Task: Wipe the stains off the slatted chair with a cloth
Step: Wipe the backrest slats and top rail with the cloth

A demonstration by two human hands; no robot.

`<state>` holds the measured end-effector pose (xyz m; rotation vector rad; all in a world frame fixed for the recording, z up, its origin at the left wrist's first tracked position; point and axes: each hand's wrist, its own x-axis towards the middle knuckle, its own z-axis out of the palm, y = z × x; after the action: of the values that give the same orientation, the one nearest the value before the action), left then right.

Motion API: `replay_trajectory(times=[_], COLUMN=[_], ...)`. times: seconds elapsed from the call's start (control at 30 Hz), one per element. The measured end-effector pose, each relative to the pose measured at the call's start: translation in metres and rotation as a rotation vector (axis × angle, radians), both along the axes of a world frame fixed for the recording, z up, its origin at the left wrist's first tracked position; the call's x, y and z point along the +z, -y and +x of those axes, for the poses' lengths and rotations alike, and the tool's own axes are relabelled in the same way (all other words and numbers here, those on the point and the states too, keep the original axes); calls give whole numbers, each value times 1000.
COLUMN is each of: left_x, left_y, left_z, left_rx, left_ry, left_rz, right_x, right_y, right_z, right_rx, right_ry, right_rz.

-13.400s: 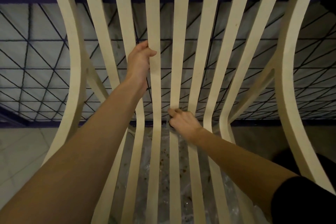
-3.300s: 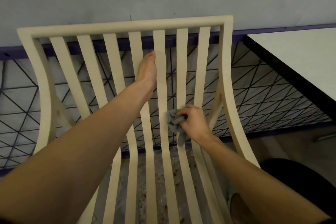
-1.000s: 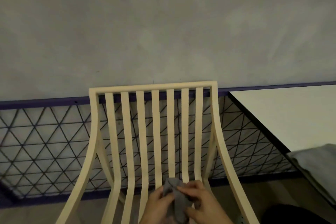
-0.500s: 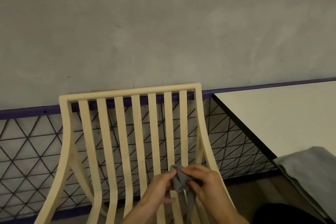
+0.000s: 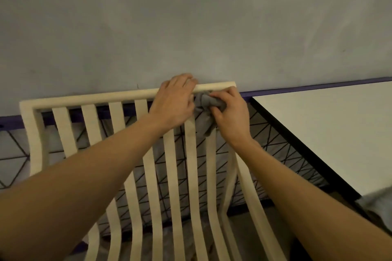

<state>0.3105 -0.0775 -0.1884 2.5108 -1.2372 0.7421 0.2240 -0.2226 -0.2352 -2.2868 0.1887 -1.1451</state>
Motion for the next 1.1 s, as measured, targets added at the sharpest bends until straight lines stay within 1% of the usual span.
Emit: replay_trajectory(times=[0.1, 0.27, 0.4, 0.7, 0.8, 1.0, 1.1], left_x=[-15, -38, -42, -40, -40, -42, -43], left_y=[1, 12, 19, 25, 26, 27, 29], left_z=[16, 16, 20, 22, 22, 23, 22], left_rx=[55, 93, 135, 127, 119, 136, 146], left_ry=[14, 27, 36, -5, -18, 2, 11], left_rz=[10, -134, -200, -319, -324, -320, -305], right_x=[-6, -45, -65, -112, -128, -170, -191], right_y=[8, 6, -5, -15, -16, -30, -37], right_z=[14, 10, 3, -4, -7, -21, -25], right_rx=[-37, -88, -78, -31, -31, -15, -18], right_ry=[-53, -166, -279, -543, -671, -1021, -1143], right_rz=[-95, -129, -174, -260, -257, -232, -201])
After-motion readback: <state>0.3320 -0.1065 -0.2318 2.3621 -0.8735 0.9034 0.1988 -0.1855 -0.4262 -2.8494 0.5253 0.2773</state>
